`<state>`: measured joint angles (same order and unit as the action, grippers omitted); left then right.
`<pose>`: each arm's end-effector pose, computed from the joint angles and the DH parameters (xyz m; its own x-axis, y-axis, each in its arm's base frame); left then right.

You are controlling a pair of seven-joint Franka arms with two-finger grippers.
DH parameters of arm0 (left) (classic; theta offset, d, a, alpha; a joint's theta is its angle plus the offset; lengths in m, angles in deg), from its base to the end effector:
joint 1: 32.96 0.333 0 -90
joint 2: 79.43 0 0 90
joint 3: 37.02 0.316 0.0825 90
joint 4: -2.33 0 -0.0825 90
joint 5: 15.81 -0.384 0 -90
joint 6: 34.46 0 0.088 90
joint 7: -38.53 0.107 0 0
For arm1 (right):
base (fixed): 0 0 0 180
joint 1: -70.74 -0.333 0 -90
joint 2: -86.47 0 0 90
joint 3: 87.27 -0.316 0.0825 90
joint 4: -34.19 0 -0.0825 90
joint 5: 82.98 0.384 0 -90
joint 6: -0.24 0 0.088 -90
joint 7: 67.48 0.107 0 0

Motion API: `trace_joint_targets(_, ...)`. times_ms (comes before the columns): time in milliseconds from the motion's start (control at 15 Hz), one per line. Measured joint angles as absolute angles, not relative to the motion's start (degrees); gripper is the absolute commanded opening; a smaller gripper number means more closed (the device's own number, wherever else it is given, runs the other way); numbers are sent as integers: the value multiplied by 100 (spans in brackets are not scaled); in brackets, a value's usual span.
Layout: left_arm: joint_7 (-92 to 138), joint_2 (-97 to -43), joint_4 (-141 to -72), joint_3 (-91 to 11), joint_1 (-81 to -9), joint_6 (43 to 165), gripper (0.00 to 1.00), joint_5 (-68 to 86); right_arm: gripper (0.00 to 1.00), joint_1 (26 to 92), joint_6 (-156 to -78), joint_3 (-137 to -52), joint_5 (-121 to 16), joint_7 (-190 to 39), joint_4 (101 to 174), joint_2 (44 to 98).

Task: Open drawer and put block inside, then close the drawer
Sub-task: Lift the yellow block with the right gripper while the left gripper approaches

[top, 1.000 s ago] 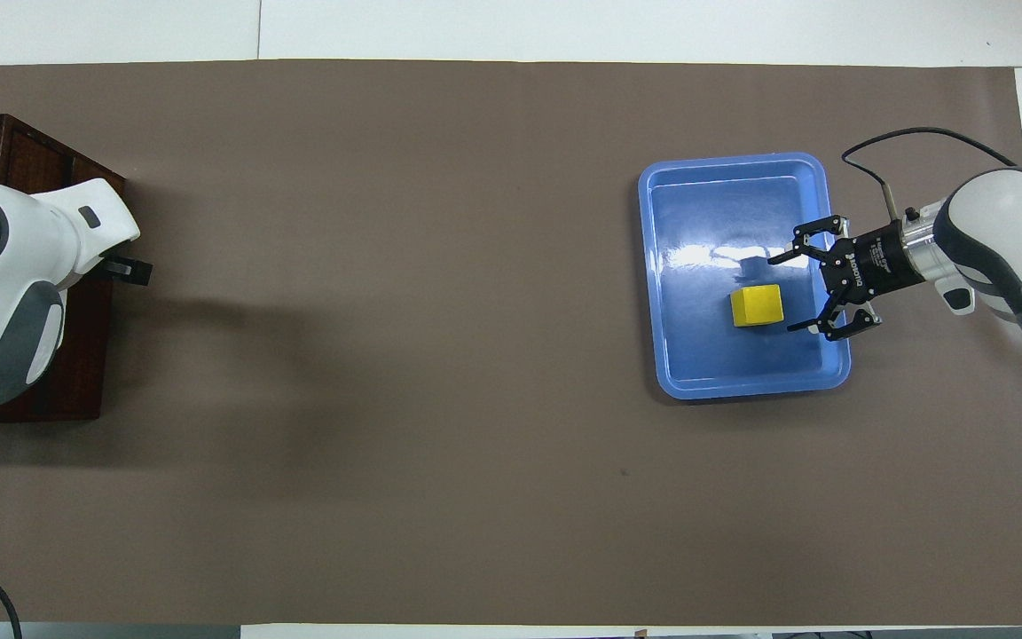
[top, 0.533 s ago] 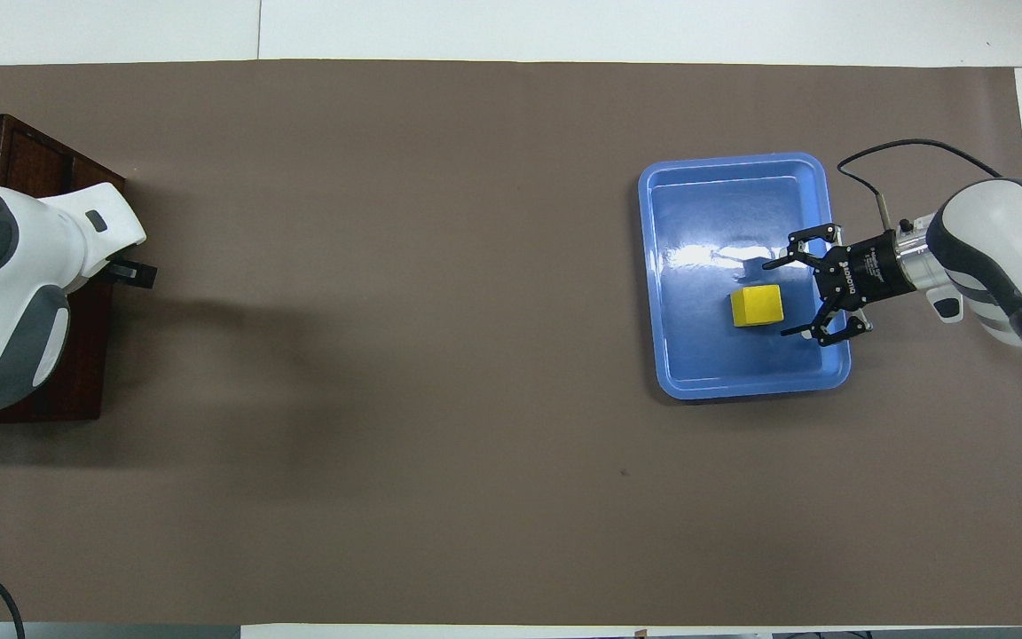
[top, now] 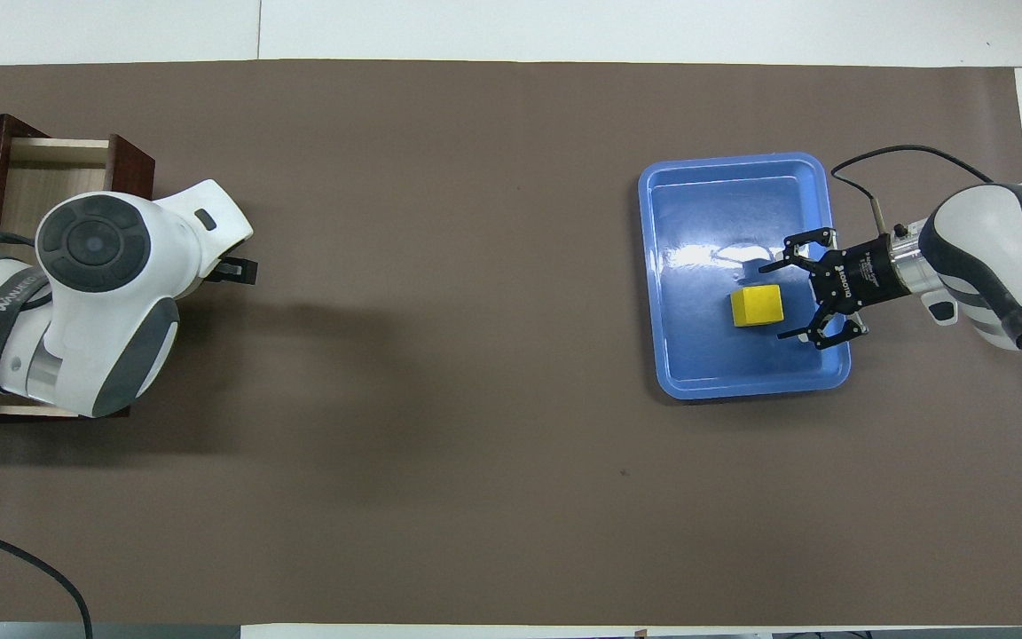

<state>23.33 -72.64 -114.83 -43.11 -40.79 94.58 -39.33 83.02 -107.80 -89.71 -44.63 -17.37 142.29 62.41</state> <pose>0.5681 -0.1282 0.3944 0.9623 -0.2383 0.1312 -0.1914 -0.9359 -0.2956 0.5908 -0.0567 0.2706 0.1090 -0.7441 -0.6591 -0.9809 -0.1881 0.0501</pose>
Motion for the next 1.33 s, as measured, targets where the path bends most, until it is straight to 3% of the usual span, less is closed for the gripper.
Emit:
trace_joint_targets(467,2153,-7264,-11450,-4291,-4271,9385,100,-3671,99,8294,-10790,-8974,-4463,-1737,14244,6241)
trace_joint_targets(600,2128,-7264,-11442,-4294,-4331,9383,100,-3559,76,8293,-10790,-8976,-4463,-1738,14244,6241)
trace_joint_targets(667,2092,-7264,-11438,-4294,-4364,9380,100,-3545,55,8292,-10790,-8977,-4463,-1739,14245,6241)
trace_joint_targets(733,2064,-7263,-11425,-4296,-4391,9367,100,-3524,21,8292,-10790,-8980,-4463,-1739,14245,6241)
trace_joint_targets(800,2046,-7262,-11379,-4302,-4403,9300,100,-3494,0,8292,-10790,-8987,-4457,-1739,14245,6241)
trace_joint_targets(1333,938,-7022,-9841,-4336,-4547,7571,100,-2679,0,8223,-10783,-9042,-4334,-1744,14209,6252)
